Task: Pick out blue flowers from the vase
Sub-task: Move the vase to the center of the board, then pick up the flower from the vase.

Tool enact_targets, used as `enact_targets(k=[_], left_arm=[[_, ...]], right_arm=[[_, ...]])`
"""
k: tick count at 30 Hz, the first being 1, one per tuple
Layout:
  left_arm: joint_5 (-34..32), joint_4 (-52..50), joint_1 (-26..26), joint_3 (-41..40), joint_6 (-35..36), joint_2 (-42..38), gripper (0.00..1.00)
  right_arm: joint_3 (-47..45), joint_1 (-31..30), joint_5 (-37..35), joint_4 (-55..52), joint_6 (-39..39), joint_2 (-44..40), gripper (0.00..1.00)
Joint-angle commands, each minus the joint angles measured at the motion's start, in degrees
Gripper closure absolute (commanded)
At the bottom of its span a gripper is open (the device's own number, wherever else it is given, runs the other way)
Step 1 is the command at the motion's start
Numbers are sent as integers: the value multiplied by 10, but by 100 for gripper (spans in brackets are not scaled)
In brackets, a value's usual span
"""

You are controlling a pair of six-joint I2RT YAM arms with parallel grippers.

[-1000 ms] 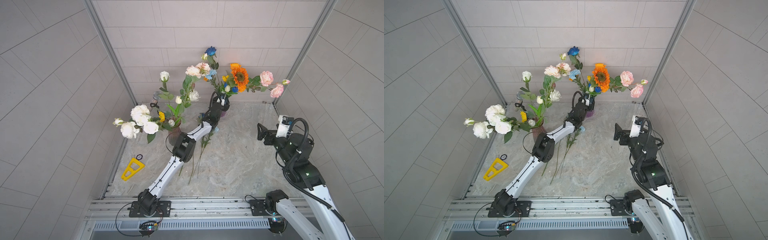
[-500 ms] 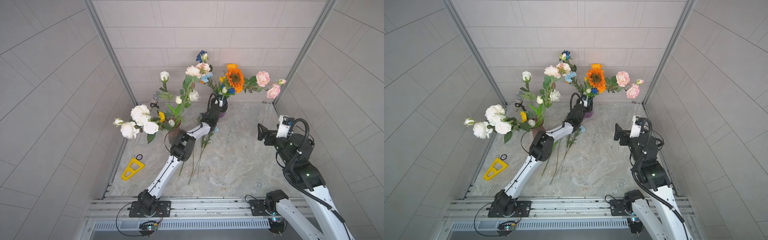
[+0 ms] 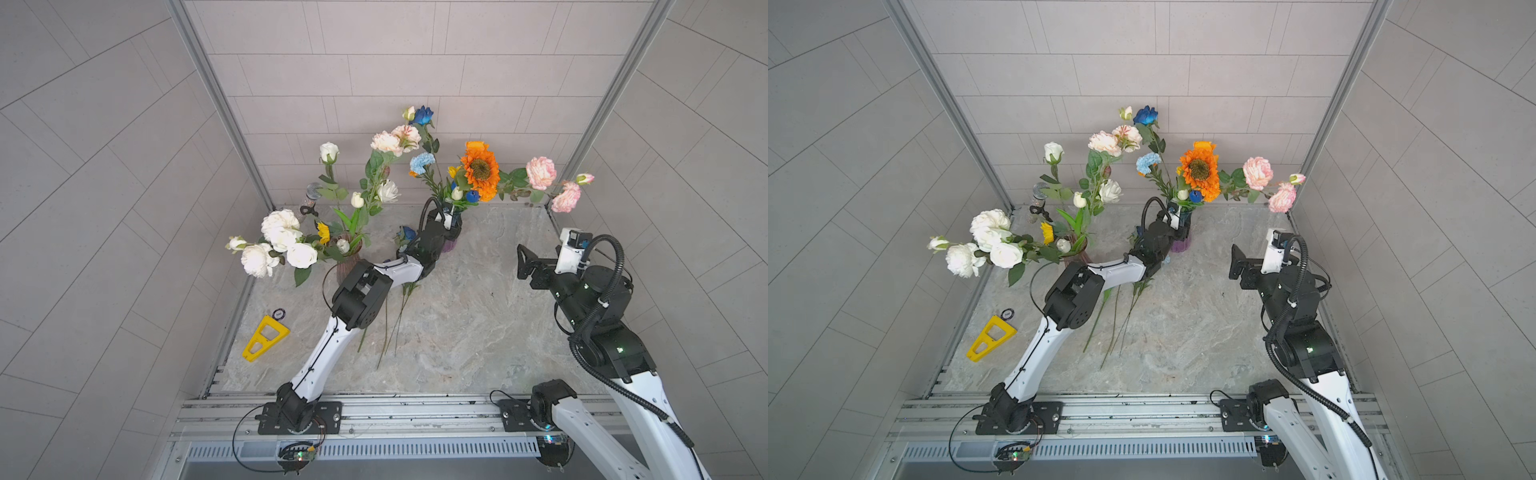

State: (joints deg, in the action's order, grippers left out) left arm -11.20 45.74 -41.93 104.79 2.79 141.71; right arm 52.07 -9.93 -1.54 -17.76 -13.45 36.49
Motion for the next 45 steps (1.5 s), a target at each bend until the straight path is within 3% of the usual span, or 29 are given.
enact_targets(k=[1,7,13,24,30,39,45], left_arm=[[1,68,-26,-17,-9,-38,46],[-23,94,-58,-52,-14,-56,48],[-53,107,-82,-84,-24,-77,48],[-89,123,-118,-93,-35,-75,48],[-93,144,-122,-127,-49,-86,48],[-71,161,-122,-182,-52,-115,48],[-58,167,-121,-181,-55,-112,48]], right_arm=[[45,3,14,-14,17,-2,1],[134,2,62,-36,40,34,1],[280,2,131,-52,37,103,2],[648,-1,228,-225,82,382,2],[810,-17,236,-298,126,538,7],[948,-20,247,-316,141,704,14],[964,-20,269,-305,153,755,17]])
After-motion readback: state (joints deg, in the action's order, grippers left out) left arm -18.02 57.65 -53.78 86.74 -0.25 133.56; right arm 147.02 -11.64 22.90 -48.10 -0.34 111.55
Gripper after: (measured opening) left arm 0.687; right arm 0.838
